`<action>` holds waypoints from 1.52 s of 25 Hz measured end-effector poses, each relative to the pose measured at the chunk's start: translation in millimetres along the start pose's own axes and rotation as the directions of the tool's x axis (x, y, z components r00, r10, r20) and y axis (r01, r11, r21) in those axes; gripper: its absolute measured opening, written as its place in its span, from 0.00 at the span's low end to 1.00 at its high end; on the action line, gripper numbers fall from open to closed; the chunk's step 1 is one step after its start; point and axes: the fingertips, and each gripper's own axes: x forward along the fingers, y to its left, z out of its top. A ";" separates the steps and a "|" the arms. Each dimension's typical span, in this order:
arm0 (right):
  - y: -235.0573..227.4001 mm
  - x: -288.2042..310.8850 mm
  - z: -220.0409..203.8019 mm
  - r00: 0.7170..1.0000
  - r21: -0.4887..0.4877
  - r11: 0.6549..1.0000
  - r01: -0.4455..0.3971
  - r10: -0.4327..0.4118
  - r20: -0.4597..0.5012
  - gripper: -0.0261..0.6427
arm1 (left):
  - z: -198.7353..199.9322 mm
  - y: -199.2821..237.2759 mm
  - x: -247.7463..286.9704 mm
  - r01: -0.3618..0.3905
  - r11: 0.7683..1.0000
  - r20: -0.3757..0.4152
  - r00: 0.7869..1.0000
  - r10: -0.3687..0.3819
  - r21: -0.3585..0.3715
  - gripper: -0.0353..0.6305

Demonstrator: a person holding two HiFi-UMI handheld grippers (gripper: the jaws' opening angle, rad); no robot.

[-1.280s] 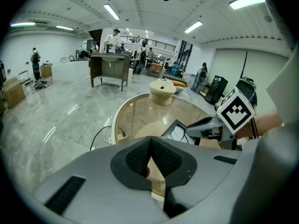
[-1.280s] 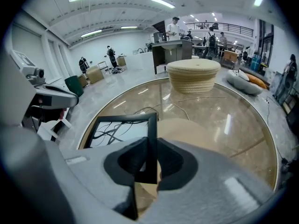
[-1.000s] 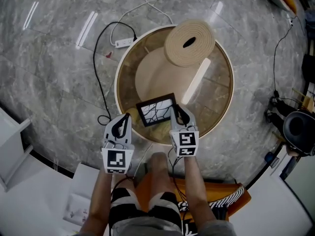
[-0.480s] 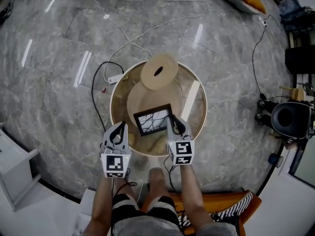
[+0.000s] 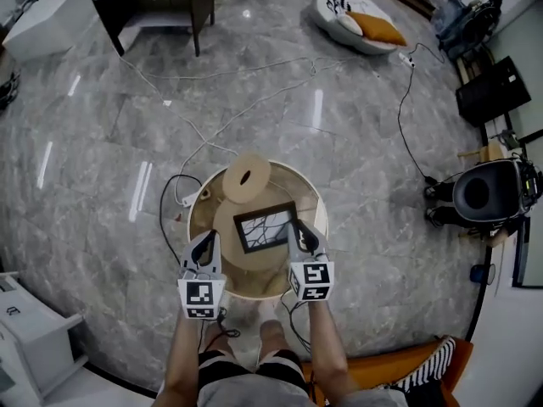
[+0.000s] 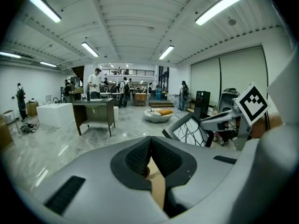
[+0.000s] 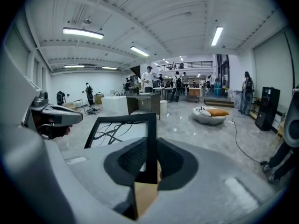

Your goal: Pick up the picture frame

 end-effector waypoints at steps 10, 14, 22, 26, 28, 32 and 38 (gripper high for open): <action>-42.8 -102.7 93.7 0.970 0.068 0.985 0.159 -0.169 0.175 0.13 | 108.0 -31.9 -28.3 0.071 0.993 0.108 0.991 -0.081 0.095 0.08; -55.3 -151.6 115.6 0.945 0.109 0.969 0.222 -0.242 0.221 0.13 | 138.9 -54.6 -45.7 0.125 0.985 0.134 0.981 -0.141 0.121 0.08; -54.1 -247.6 123.9 0.883 0.164 0.926 0.341 -0.375 0.283 0.13 | 165.0 -107.9 -91.6 0.243 0.949 0.166 0.946 -0.277 0.199 0.08; -15.7 -264.0 120.0 0.854 0.178 0.904 0.390 -0.427 0.298 0.13 | 153.8 -93.7 -111.8 0.301 0.926 0.172 0.924 -0.343 0.228 0.08; -12.0 -294.6 107.5 0.842 0.187 0.893 0.410 -0.449 0.299 0.13 | 148.2 -113.7 -131.8 0.323 0.913 0.166 0.914 -0.369 0.250 0.08; -8.2 -340.1 87.2 0.821 0.207 0.872 0.444 -0.488 0.296 0.14 | 143.9 -144.1 -158.6 0.351 0.888 0.163 0.898 -0.409 0.297 0.08; 5.7 -351.3 85.3 0.792 0.242 0.842 0.483 -0.538 0.290 0.14 | 148.6 -132.7 -165.9 0.376 0.872 0.163 0.883 -0.439 0.313 0.08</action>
